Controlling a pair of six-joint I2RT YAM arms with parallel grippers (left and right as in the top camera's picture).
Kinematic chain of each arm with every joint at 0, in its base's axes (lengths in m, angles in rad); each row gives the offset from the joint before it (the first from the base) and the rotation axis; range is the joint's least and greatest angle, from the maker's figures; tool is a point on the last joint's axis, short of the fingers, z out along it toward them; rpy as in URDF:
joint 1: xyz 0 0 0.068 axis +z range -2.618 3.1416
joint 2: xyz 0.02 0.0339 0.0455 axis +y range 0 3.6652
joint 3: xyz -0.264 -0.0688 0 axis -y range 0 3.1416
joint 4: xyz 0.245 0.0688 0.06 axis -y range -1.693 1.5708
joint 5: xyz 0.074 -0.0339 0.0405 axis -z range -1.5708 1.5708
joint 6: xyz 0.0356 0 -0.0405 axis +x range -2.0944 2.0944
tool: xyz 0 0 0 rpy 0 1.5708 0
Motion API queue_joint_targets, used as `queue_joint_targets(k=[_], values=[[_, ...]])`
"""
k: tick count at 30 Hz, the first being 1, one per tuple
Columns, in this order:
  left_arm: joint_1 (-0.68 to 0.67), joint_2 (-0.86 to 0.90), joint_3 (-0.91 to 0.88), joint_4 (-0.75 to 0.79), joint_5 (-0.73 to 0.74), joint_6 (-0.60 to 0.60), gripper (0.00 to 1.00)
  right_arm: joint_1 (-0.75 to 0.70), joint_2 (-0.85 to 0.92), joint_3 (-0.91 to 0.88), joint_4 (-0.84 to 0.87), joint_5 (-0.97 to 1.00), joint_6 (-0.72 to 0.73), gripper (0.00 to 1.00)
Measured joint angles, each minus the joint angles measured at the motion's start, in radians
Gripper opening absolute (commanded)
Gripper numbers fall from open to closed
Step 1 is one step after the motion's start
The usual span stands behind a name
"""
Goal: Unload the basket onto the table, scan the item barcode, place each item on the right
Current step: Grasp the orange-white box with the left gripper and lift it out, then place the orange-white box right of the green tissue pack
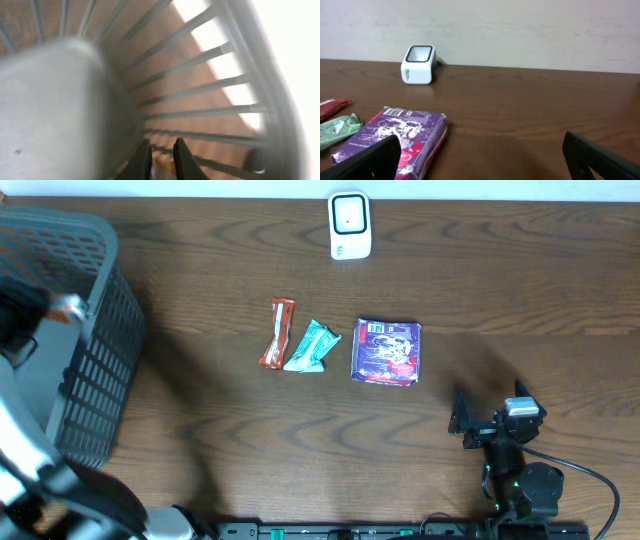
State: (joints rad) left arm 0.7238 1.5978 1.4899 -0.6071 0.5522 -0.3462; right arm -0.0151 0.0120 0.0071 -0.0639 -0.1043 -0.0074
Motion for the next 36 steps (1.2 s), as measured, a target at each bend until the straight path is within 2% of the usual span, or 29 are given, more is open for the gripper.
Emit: queue_joint_targets(k=[7,10,15,18,19,25,29,34,35,36], values=[[-0.007,-0.309,0.003,0.14,0.022,-0.151,0.07,0.0,0.0,0.0,0.0,0.0,0.0,0.99],[-0.045,-0.444,0.01,0.129,0.027,-0.177,0.07,0.0,0.0,0.0,0.0,0.0,0.0,0.99],[-0.266,-0.532,0.024,0.079,0.048,-0.189,0.07,0.0,0.0,0.0,0.0,0.0,0.0,0.99],[-0.453,-0.493,0.023,0.073,0.048,-0.175,0.07,0.0,0.0,0.0,0.0,0.0,0.0,0.99],[-0.556,-0.455,0.021,0.064,0.048,-0.151,0.07,0.0,0.0,0.0,0.0,0.0,0.0,0.99],[-0.872,-0.239,0.005,-0.005,0.051,-0.034,0.07,0.0,0.0,0.0,0.0,0.0,0.0,0.99],[-0.999,-0.074,0.001,-0.015,0.051,0.004,0.08,0.0,0.0,0.0,0.0,0.0,0.0,0.99],[-1.088,0.111,0.001,-0.008,0.051,0.015,0.08,0.001,0.0,0.0,0.0,0.0,0.0,0.99],[-1.103,0.151,0.001,0.002,0.051,0.016,0.09,0.0,0.0,0.0,0.0,0.0,0.0,0.99],[-1.118,0.191,0.001,0.012,0.051,0.018,0.16,0.001,0.0,0.0,0.0,0.0,0.0,0.99]])
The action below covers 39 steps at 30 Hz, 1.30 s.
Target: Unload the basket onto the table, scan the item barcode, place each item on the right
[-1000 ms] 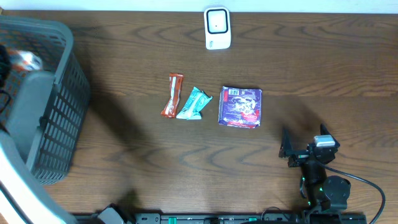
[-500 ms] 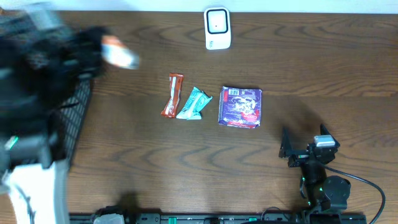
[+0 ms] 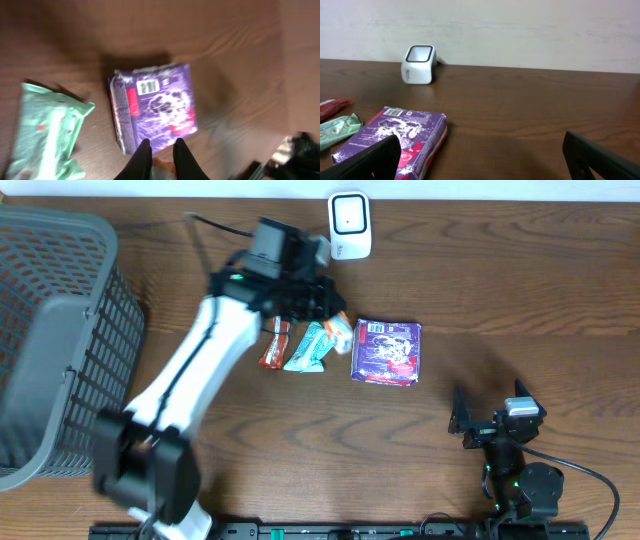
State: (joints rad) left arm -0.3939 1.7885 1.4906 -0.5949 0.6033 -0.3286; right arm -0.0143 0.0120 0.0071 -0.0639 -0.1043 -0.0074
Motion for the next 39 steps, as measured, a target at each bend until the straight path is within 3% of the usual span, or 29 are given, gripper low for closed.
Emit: queue_joint_targets(k=[1,3,5,9,17,25,32,39], values=[[-0.011,0.034,0.0,0.005,0.0,0.002,0.27,0.0,0.0,0.0,0.0,0.0,0.0,0.99],[-0.032,0.1,0.0,0.013,0.0,0.002,0.37,0.0,0.0,0.0,0.0,0.0,0.0,0.99],[-0.044,0.157,0.0,0.016,0.0,0.008,0.53,0.0,0.0,0.0,0.0,0.0,0.0,0.99],[-0.042,0.214,-0.006,0.014,0.001,0.014,0.63,0.0,0.0,0.0,0.0,0.0,0.0,0.99],[0.008,0.189,-0.009,-0.029,0.061,0.011,0.69,0.0,0.0,0.0,0.0,0.0,0.0,0.99],[0.108,0.041,-0.009,-0.064,0.293,0.011,0.75,0.0,0.0,0.0,0.0,0.0,0.0,0.99],[0.281,-0.166,-0.009,-0.079,0.511,0.012,0.79,0.0,0.0,0.0,0.0,0.0,0.0,0.99],[0.494,-0.395,-0.009,-0.115,0.483,0.011,0.82,0.0,0.0,0.0,0.0,0.0,0.0,0.99]])
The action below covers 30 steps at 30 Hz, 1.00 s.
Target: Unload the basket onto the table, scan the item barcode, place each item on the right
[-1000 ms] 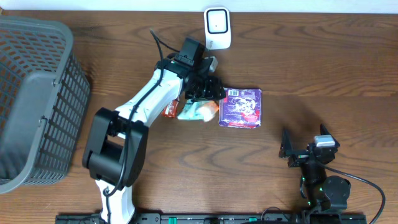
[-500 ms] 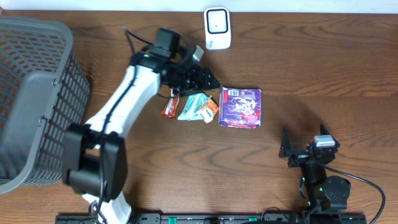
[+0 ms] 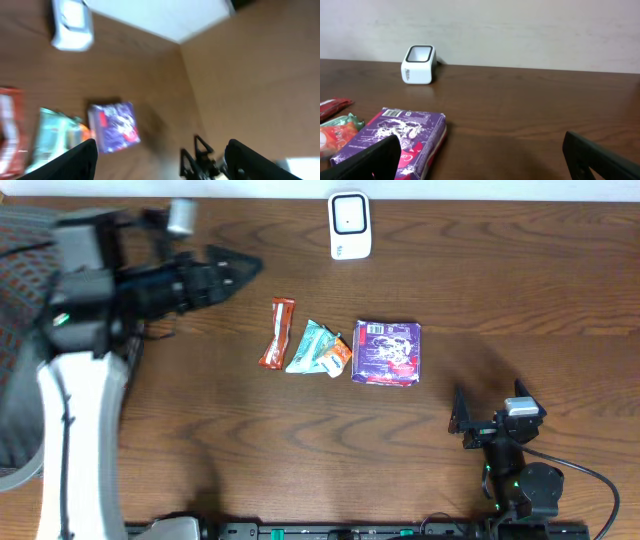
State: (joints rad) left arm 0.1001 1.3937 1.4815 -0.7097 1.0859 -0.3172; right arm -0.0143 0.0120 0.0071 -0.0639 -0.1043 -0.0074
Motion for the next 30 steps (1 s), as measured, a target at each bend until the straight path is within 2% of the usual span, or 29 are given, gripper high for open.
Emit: queue_joint_targets(k=[3,6,7,9,15,21,30], values=[[0.079,-0.078,0.002,-0.093,-0.116,0.001,0.83,0.0,0.0,0.0,0.0,0.0,0.0,0.99],[0.154,-0.143,0.002,-0.212,-0.319,0.001,0.98,0.0,0.0,0.0,0.0,0.0,0.0,0.99],[0.172,-0.162,0.002,-0.281,-0.428,0.0,0.98,0.0,0.0,0.0,0.0,0.0,0.0,0.99],[0.181,-0.175,0.001,-0.342,-0.539,-0.001,0.98,0.0,0.0,0.0,0.0,0.0,0.0,0.99],[0.182,-0.177,0.001,-0.479,-0.747,0.0,0.98,0.0,0.0,0.0,0.0,0.0,0.0,0.99],[0.182,-0.177,0.001,-0.517,-0.853,0.0,0.98,0.0,0.0,0.0,0.0,0.0,0.0,0.99],[0.182,-0.177,0.001,-0.517,-0.883,0.0,0.98,0.0,0.0,0.0,0.0,0.0,0.0,0.99]])
